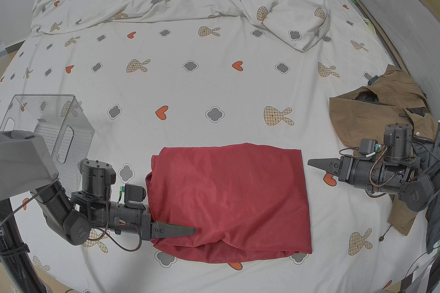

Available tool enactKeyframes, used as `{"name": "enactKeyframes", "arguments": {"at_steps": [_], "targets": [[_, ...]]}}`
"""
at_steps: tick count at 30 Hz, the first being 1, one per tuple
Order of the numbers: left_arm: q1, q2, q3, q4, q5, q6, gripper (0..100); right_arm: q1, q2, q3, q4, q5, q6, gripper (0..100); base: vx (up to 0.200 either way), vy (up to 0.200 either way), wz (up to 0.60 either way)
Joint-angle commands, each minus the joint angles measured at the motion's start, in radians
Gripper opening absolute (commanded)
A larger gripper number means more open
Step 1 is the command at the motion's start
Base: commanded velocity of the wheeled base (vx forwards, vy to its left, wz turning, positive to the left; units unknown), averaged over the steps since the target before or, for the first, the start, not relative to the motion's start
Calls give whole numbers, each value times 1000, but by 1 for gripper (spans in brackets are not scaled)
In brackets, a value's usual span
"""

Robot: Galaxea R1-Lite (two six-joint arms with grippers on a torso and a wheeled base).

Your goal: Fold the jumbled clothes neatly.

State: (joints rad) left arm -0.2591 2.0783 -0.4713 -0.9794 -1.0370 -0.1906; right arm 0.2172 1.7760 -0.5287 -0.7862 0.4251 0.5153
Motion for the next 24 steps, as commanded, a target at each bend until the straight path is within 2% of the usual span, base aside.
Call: {"name": "enactKeyframes", "arguments": {"at_steps": [1,2,3,4,10,14,15,21,24], "targets": [[-8,19,3,-18,0,-1,100,-15,57,-13,-1,50,-1,100,0,0,0],[-12,19,3,-21,0,-3,100,-15,77,-20,-1,89,-1,100,0,0,0],[-12,19,3,-21,0,-3,100,-15,77,-20,-1,89,-1,100,0,0,0],[-14,16,0,-22,0,-3,100,-12,106,-34,-1,123,-3,100,0,0,0],[-15,17,-9,-22,2,-6,100,-4,166,-85,-16,133,-1,100,0,0,0],[-22,17,-27,-21,2,-10,100,8,241,-119,-82,181,0,100,0,0,0],[-22,17,-33,-21,2,-18,100,8,266,-139,-110,219,5,100,0,0,0],[-11,16,-72,-22,2,-58,100,22,280,-163,-189,346,112,100,0,0,0],[-11,19,-73,-22,2,-61,100,31,286,-171,-223,357,134,100,0,0,0]]}}
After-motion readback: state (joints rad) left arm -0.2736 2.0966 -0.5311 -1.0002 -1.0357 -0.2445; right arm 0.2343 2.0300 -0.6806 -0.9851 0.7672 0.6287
